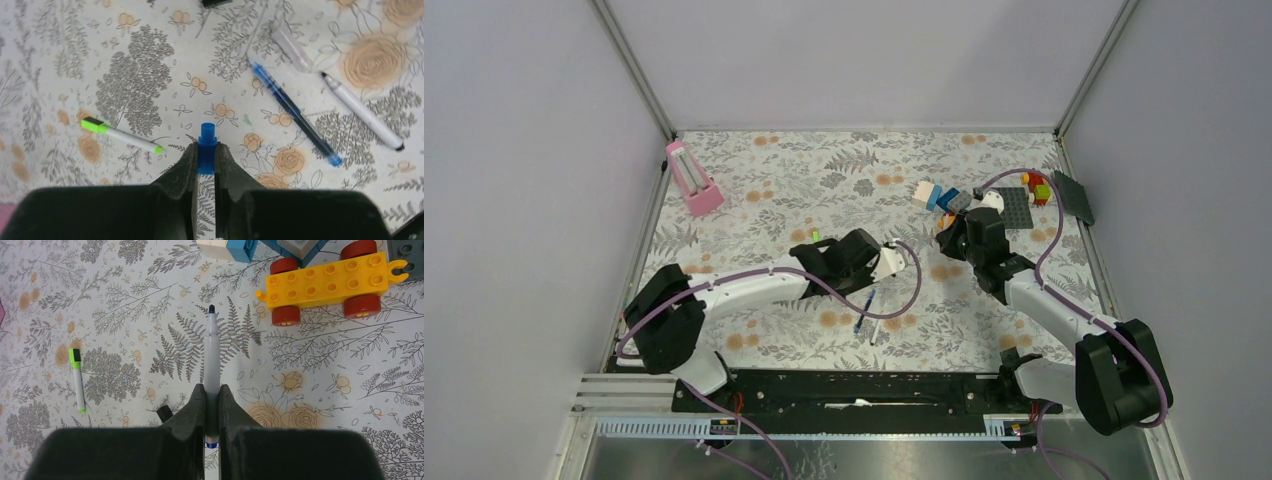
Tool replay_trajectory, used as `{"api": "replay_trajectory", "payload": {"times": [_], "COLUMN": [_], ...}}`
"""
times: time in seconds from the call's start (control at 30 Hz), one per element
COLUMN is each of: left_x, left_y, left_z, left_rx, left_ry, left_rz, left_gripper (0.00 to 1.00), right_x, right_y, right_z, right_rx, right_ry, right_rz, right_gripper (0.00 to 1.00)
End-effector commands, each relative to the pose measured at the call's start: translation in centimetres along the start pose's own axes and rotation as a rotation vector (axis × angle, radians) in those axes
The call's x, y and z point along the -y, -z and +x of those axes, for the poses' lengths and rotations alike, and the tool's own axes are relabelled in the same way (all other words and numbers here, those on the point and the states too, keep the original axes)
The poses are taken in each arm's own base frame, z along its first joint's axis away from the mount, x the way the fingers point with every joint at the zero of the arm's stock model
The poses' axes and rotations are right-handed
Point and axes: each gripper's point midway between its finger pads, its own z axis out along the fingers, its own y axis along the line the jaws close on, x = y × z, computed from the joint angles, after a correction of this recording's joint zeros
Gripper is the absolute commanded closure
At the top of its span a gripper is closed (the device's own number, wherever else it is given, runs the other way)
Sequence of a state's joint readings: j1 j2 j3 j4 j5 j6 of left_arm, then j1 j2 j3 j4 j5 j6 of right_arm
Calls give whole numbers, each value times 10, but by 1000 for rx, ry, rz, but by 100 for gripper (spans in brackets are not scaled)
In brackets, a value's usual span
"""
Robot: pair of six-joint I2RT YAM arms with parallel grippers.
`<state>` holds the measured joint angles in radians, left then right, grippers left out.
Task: Insert the pens into the pen caps
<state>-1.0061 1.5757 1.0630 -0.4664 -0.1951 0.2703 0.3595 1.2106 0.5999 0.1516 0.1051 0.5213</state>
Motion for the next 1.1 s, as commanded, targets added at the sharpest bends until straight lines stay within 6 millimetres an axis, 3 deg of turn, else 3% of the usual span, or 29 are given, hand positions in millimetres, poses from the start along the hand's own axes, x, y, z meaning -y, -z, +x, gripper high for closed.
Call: {"api": "replay_trajectory", "payload": {"times": [0.0, 0.37, 0.47, 0.53, 0.57, 0.6, 0.63, 0.9, 1.07], "left_x": [6, -3, -6, -8, -9, -10, -11, -32, -78], "left_y": [-2, -46, -58, -62, -63, -63, -62, -37, -11], "left_z": [-2, 41, 55, 60, 60, 59, 58, 35, 4], "left_rx": [104, -38, -96, -122, -125, -125, -125, -102, 22], "left_ry": [-170, -188, -167, -156, -153, -150, -147, -34, 186], "left_rz": [166, 301, 312, 319, 318, 315, 315, 214, -65], "left_gripper": [100, 100, 91, 75, 56, 16, 3, 1, 1], "right_x": [-9, -8, -8, -7, -7, -6, -5, -3, 1], "right_y": [-1, -1, -2, -2, -2, -2, -2, -4, -7], "right_z": [-11, -10, -10, -11, -11, -10, -10, -10, -9], "right_rx": [26, 25, 22, 23, 24, 20, 19, 11, -1], "right_ry": [-5, -8, -11, -14, -16, -18, -21, -31, -44], "right_rz": [-42, -45, -45, -44, -42, -39, -39, -38, -16], "right_gripper": [100, 100, 100, 100, 100, 100, 100, 100, 100]}}
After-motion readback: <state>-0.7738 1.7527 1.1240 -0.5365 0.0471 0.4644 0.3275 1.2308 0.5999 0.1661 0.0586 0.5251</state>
